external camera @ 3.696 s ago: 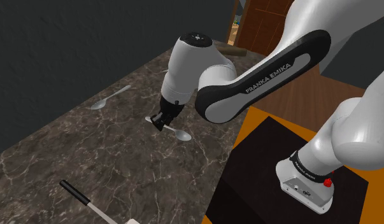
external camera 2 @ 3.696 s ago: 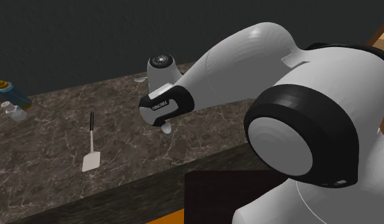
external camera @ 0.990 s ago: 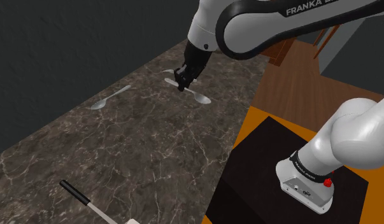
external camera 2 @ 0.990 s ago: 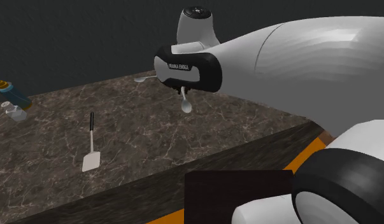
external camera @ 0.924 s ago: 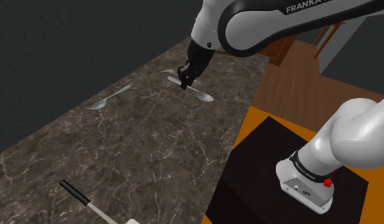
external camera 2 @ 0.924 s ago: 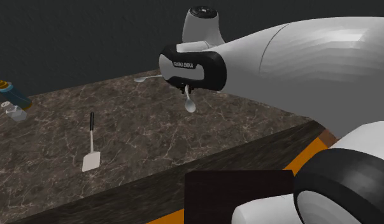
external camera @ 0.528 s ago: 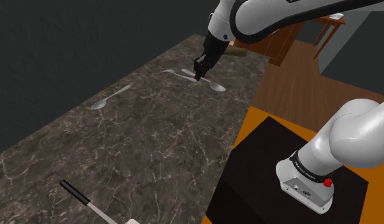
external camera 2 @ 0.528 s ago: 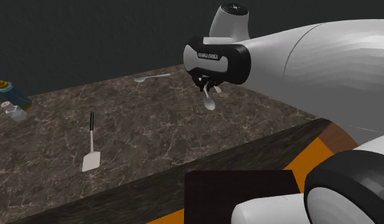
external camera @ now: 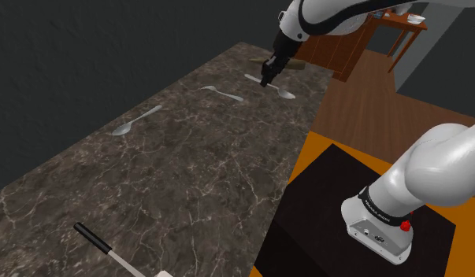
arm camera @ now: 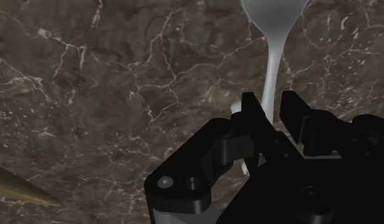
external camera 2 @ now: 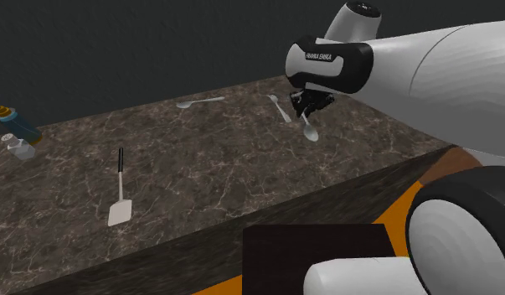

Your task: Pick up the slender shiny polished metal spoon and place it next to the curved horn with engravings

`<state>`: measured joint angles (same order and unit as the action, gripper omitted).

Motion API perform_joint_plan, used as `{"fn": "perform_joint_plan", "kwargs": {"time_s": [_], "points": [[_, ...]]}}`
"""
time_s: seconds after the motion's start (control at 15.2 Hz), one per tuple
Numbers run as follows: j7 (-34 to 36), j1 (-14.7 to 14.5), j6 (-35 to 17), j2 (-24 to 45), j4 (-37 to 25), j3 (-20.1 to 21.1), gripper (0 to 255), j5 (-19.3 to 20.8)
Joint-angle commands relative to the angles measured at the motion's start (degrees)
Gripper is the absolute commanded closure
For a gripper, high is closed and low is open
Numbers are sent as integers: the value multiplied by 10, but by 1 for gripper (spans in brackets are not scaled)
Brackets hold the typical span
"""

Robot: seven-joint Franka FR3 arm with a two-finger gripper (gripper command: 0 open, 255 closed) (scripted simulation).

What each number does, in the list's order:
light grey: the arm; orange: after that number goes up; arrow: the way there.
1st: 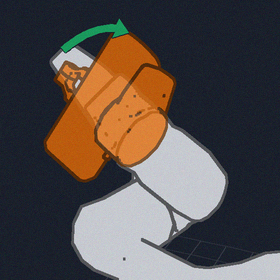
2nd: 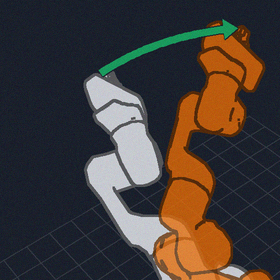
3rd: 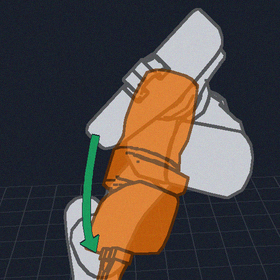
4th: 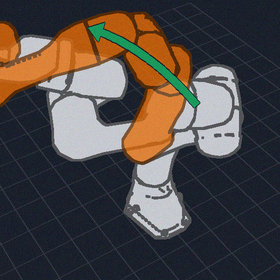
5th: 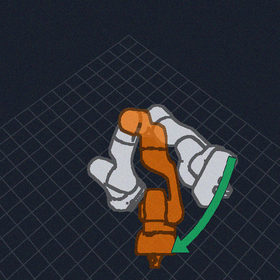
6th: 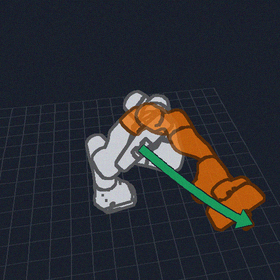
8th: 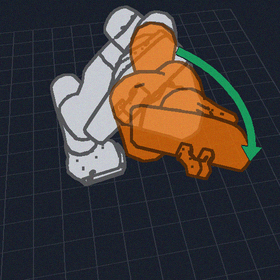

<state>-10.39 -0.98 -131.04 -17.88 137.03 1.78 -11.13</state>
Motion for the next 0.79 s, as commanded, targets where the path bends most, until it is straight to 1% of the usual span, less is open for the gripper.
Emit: {"fn": "perform_joint_plan", "kwargs": {"time_s": [0.0,0.33,0.73], "points": [[-28,9,3,5,-4,-18,255,0],[-104,35,18,31,-33,-70,255,0],[-193,64,41,80,-89,-127,255,-9]]}}
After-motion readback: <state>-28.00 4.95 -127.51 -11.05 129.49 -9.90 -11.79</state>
